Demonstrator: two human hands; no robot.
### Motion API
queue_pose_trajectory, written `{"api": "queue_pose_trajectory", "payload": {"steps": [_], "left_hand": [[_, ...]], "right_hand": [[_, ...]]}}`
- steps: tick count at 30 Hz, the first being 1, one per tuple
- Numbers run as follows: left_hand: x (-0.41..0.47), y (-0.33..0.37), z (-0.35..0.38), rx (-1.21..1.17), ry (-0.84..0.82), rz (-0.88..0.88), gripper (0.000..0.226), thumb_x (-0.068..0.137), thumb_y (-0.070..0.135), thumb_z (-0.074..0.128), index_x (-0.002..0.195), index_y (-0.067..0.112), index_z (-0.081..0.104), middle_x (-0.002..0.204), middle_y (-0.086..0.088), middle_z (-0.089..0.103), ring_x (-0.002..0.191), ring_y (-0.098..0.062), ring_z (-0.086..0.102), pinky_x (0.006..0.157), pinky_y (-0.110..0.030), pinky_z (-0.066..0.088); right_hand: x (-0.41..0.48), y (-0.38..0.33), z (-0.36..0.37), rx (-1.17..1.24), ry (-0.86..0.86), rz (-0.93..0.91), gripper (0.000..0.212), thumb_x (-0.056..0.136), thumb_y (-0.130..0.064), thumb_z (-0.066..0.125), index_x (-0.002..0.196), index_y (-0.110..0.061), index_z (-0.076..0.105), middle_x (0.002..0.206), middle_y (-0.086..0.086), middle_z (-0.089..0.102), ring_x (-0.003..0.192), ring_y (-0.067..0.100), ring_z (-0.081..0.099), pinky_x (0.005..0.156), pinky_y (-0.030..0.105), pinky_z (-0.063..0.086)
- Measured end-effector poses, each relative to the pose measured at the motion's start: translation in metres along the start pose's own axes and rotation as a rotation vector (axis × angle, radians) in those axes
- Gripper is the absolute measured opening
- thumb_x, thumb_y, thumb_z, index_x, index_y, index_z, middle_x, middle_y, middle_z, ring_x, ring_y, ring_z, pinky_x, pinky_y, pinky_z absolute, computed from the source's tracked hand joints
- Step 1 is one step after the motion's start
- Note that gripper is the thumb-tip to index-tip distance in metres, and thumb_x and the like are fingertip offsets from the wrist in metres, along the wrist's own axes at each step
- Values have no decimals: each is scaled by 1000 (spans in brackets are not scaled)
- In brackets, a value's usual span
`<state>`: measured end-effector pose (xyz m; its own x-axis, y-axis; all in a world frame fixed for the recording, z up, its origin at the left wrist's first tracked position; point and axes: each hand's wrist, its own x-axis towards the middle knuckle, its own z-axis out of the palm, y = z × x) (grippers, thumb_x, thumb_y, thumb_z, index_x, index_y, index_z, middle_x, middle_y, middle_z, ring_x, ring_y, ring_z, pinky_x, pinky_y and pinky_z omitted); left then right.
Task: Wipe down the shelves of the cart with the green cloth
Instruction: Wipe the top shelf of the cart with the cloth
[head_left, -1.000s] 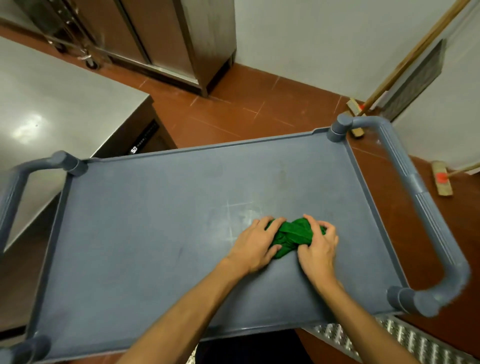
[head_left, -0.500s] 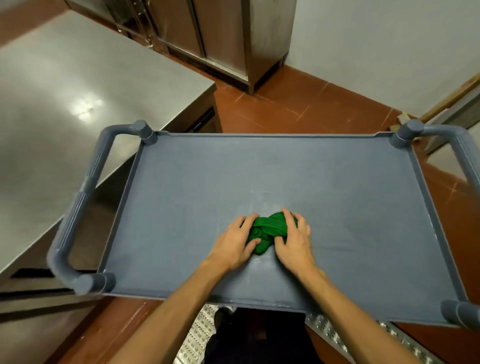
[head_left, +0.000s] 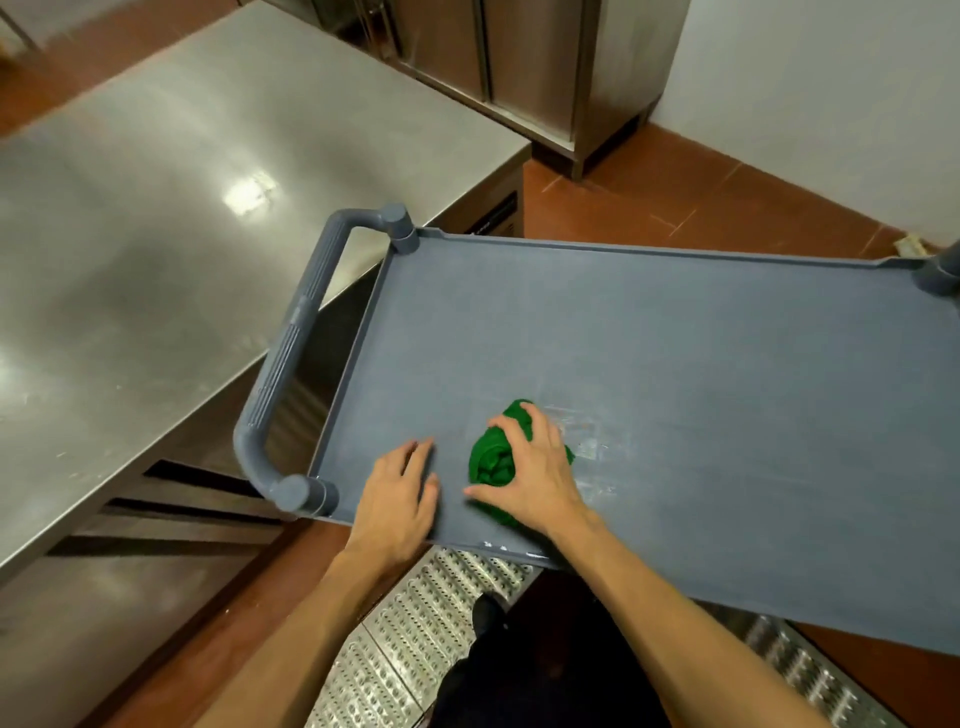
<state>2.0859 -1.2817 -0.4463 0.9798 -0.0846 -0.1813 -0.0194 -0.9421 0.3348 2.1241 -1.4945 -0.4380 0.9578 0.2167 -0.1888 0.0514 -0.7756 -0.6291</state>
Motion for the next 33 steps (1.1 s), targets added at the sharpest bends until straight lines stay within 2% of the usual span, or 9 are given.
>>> {"api": "queue_pose_trajectory", "payload": {"steps": [3, 5, 10, 19, 23, 26, 30, 33], "left_hand": [[6, -9, 2, 79, 40, 18, 61, 101, 49, 29, 147, 13, 46, 150, -20, 45, 129, -40, 47, 110, -49, 39], [12, -9, 8, 97, 39, 40, 61, 101, 51, 31, 150, 17, 44, 156, -20, 38, 138, -41, 39, 113, -52, 36], [14, -8, 22, 69, 55, 56, 60, 100, 53, 35, 149, 22, 45, 161, -15, 31, 147, -39, 26, 116, -55, 30], [12, -14, 25, -35, 111, 85, 54, 99, 47, 40, 144, 19, 50, 157, -10, 38, 147, -32, 29, 117, -55, 28], [11, -13, 25, -68, 134, 70, 53, 99, 45, 41, 142, 17, 52, 155, -10, 40, 144, -31, 32, 117, -53, 30], [11, -11, 26, -65, 151, 67, 51, 99, 44, 43, 141, 16, 53, 153, -10, 42, 143, -30, 33, 117, -52, 30], [11, -11, 27, -66, 172, 76, 49, 99, 41, 45, 139, 16, 55, 151, -9, 44, 142, -29, 36, 117, -51, 31], [12, -11, 27, -73, 183, 83, 46, 99, 36, 44, 137, 13, 56, 149, -11, 47, 140, -29, 38, 116, -51, 33]], "right_hand": [[-7, -7, 15, -110, 41, -102, 82, 61, -44, 79, 134, -34, 41, 151, 10, 26, 134, 33, 25, 108, 50, 36], [-12, -4, 17, -115, 71, -96, 85, 59, -34, 79, 134, -35, 40, 148, 9, 29, 130, 33, 29, 107, 48, 38], [-28, 11, 10, -76, 132, 0, 83, 58, -34, 76, 134, -37, 43, 146, 3, 32, 125, 28, 34, 103, 39, 40], [-62, 82, -38, -36, 409, 259, 79, 56, -38, 73, 131, -29, 50, 133, 5, 45, 117, 29, 46, 103, 43, 39], [-54, 102, -58, 15, 537, 380, 75, 64, -27, 82, 130, -29, 48, 127, 8, 46, 117, 29, 45, 100, 37, 37], [-32, 94, -52, 51, 658, 458, 73, 66, -25, 82, 131, -25, 49, 125, 10, 47, 116, 33, 45, 98, 34, 35], [-2, 68, -30, 134, 730, 472, 71, 65, -27, 79, 131, -25, 50, 125, 10, 46, 112, 32, 45, 100, 35, 34], [13, 43, -11, 140, 628, 363, 70, 62, -30, 77, 127, -27, 52, 124, 6, 46, 109, 29, 46, 99, 32, 35]]}}
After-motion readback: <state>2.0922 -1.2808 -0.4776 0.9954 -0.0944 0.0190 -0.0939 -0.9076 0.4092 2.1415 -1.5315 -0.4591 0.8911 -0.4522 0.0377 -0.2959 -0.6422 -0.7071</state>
